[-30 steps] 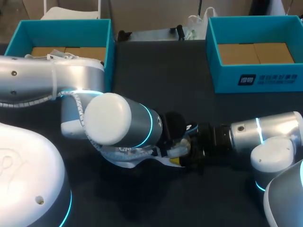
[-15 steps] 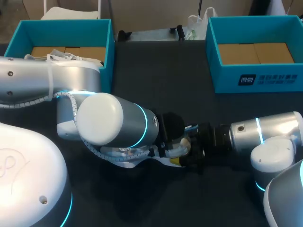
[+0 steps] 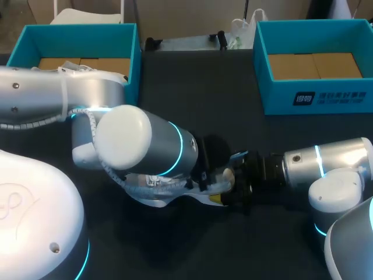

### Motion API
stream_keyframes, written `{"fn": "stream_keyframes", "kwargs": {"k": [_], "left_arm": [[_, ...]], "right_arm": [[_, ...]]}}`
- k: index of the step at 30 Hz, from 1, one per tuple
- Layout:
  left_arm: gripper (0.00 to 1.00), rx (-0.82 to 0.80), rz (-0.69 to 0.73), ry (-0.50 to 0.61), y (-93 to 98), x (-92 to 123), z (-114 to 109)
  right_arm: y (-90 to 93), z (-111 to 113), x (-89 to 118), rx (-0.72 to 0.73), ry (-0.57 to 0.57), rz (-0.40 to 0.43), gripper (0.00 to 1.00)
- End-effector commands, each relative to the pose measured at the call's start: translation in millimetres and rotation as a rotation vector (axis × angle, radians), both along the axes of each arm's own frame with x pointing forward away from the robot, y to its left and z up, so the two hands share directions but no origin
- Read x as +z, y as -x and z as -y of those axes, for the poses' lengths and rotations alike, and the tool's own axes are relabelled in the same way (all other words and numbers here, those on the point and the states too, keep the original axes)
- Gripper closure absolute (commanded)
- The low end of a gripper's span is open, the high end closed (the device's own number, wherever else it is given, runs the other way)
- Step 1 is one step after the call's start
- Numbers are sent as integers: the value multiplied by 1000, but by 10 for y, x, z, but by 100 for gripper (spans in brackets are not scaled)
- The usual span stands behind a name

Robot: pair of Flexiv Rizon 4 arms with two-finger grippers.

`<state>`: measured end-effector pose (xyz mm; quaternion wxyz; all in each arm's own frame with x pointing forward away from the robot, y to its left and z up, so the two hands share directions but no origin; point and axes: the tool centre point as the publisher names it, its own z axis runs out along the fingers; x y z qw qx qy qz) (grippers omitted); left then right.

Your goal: Take the shoe out of the shoebox, open the shoe tongue, remove and reinsert the insole, then place the shoe into the shoebox

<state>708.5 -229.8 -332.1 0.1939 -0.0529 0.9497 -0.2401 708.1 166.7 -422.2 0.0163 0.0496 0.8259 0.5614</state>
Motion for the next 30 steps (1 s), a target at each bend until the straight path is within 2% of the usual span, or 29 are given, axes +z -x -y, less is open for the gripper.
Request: {"fn": "stream_keyframes", "kwargs": {"k": [1, 10, 19, 23, 30], "left_arm": [[100, -3, -40, -19, -51, 87, 76], [100, -4, -174, 46, -52, 358, 254], [100, -36, -349, 139, -24, 785, 409], [100, -83, -411, 194, 35, 1038, 528], [100, -179, -470, 293, 219, 1613, 691]], "right_arm": [[6, -17, 8, -2, 5, -1, 100], [6, -17, 8, -2, 5, -1, 100], [6, -17, 8, -2, 5, -1, 100], [6, -17, 8, -2, 5, -1, 100], [6, -17, 8, -2, 5, -1, 100]]}}
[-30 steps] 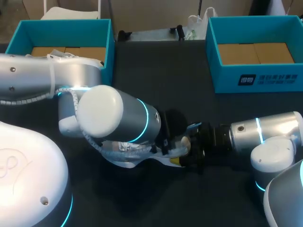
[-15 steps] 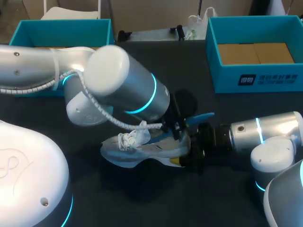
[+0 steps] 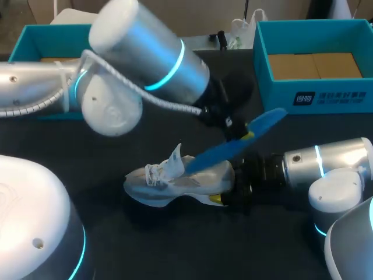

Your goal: Take the shoe out of the shoebox, open the shoe tongue, remove and reinsert the insole, then place the shoe into the shoebox

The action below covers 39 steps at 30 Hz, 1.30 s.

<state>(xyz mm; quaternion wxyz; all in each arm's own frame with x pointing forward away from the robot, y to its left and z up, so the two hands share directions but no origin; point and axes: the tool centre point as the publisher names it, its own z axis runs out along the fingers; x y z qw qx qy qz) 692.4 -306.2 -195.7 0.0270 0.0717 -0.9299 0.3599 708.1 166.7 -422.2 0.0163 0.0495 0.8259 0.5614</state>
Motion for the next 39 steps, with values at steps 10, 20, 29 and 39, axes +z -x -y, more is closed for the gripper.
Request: {"fn": "stream_keyframes", "kwargs": {"k": [10, 20, 29, 39], "left_arm": [[100, -135, -79, 223, 235, 1169, -77], [100, -159, -79, 258, 280, 1398, -120], [100, -162, -74, 263, 318, 1430, -99], [100, -155, -36, 488, 467, 2293, -373]], "right_arm": [[6, -17, 7, -2, 5, -1, 100], [6, -17, 7, -2, 5, -1, 100], [6, -17, 7, -2, 5, -1, 100], [6, -17, 7, -2, 5, -1, 100]]}}
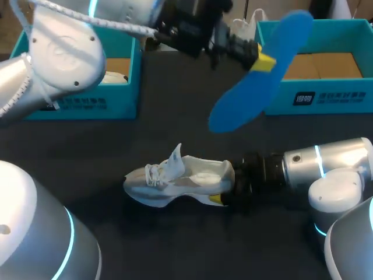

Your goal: Take the shoe out of the shoebox, open the shoe tongue, remove and reinsert the insole, then place the shoe into the shoebox

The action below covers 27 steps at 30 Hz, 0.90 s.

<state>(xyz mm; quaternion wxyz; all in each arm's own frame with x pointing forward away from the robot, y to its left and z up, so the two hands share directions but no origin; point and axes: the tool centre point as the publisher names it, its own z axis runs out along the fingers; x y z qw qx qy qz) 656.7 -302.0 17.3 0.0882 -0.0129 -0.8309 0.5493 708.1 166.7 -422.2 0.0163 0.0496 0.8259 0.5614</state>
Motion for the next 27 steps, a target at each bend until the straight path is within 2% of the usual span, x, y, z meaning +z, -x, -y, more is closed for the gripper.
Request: {"fn": "stream_keyframes", "kwargs": {"k": [1, 3, 17, 27], "left_arm": [[100, 6, -47, 68, 130, 235, -377], [100, -9, -85, 61, 185, 395, -454], [100, -9, -85, 61, 185, 395, -454], [100, 4, -89, 177, 563, 819, -761]], "right_arm": [[5, -17, 7, -2, 5, -1, 100], [5, -17, 7, -2, 5, -1, 100], [5, -17, 7, -2, 5, -1, 100], [5, -17, 7, -2, 5, -1, 100]]}}
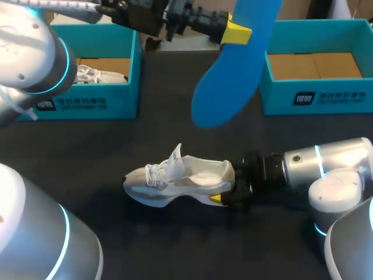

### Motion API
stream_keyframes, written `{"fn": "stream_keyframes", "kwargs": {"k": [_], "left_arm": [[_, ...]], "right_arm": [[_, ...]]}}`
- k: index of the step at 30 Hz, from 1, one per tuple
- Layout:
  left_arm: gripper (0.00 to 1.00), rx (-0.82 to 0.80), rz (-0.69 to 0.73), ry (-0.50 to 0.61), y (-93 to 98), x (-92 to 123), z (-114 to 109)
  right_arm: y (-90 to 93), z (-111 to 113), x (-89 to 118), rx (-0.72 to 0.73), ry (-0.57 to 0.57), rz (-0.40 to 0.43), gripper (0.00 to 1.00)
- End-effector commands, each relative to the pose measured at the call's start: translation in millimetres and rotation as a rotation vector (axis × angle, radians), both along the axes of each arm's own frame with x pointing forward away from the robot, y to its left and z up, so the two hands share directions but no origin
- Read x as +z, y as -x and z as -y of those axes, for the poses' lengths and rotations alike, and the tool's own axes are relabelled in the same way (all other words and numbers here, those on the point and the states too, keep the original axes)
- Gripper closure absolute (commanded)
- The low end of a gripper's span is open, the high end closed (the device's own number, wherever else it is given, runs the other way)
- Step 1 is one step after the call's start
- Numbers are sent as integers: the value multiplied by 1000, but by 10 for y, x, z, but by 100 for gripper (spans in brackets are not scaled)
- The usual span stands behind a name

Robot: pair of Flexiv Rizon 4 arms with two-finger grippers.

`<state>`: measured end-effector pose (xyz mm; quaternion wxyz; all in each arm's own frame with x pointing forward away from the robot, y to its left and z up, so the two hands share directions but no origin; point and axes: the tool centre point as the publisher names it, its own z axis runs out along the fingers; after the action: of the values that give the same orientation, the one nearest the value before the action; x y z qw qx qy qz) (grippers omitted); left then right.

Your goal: Take the shoe out of the shoebox, open the shoe tongue, remove and reinsert the insole, then place the shoe into the shoebox

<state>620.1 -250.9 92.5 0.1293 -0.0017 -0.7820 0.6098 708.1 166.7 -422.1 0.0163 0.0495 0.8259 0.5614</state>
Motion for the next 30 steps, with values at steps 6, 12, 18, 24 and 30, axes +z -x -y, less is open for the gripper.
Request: {"fn": "stream_keyframes", "kwargs": {"k": [6, 12, 18, 24, 30], "left_arm": [[100, 4, -91, 73, 365, 186, -429], [100, 15, -101, 114, 449, 326, -530], [100, 16, -97, 187, 491, 407, -586], [100, 11, -104, 209, 550, 404, -571], [100, -24, -96, 208, 566, 451, -582]], "right_arm": [[5, -16, 7, -2, 5, -1, 100], [5, -16, 7, -2, 5, -1, 100], [5, -16, 7, -2, 5, -1, 100], [5, -16, 7, -2, 5, -1, 100], [5, -16, 7, -2, 5, -1, 100]]}}
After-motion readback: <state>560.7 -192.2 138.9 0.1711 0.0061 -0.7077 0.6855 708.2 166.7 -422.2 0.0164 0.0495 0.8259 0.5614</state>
